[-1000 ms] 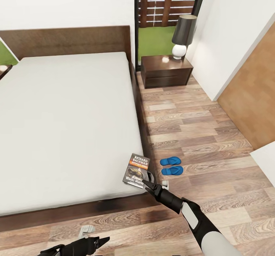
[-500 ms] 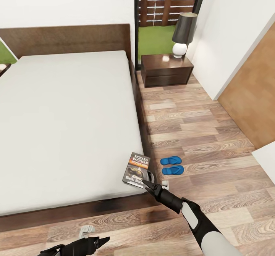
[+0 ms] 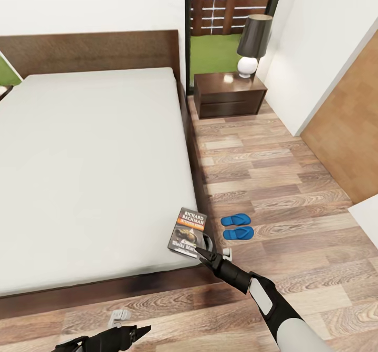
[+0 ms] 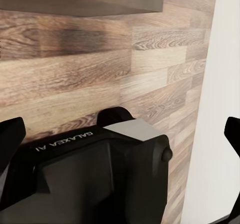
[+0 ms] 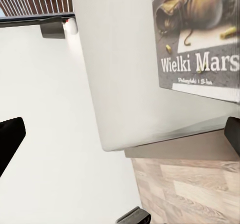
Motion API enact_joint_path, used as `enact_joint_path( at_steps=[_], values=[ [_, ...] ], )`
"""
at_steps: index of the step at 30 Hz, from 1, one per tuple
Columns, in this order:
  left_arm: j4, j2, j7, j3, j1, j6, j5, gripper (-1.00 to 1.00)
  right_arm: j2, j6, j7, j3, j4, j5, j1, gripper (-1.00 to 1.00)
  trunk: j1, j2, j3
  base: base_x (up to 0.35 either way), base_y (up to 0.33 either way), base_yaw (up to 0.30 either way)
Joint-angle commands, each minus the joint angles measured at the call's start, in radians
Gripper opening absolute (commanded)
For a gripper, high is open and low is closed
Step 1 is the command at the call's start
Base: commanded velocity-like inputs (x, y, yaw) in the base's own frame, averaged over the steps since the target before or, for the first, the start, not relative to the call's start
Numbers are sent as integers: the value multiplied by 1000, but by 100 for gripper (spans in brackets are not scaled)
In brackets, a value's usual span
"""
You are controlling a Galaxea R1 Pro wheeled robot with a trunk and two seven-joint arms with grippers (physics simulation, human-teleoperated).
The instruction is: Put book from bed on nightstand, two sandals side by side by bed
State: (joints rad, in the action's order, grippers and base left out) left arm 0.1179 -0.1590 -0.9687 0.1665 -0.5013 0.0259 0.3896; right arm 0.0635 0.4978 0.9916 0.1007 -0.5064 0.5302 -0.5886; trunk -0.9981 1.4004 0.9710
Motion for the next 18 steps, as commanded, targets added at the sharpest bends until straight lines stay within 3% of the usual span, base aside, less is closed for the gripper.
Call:
enact_joint_path(
  at_steps=[1, 18],
  values=[
    [0, -1, -2, 8, 0, 3, 10, 100, 1, 8, 2, 5, 0, 1, 0, 100, -4, 8, 4, 0, 0, 0],
    [0, -1, -2, 8, 0, 3, 9, 100, 0, 8, 2, 5, 0, 1, 0, 100, -65, 120, 54, 0, 0, 0]
  ],
)
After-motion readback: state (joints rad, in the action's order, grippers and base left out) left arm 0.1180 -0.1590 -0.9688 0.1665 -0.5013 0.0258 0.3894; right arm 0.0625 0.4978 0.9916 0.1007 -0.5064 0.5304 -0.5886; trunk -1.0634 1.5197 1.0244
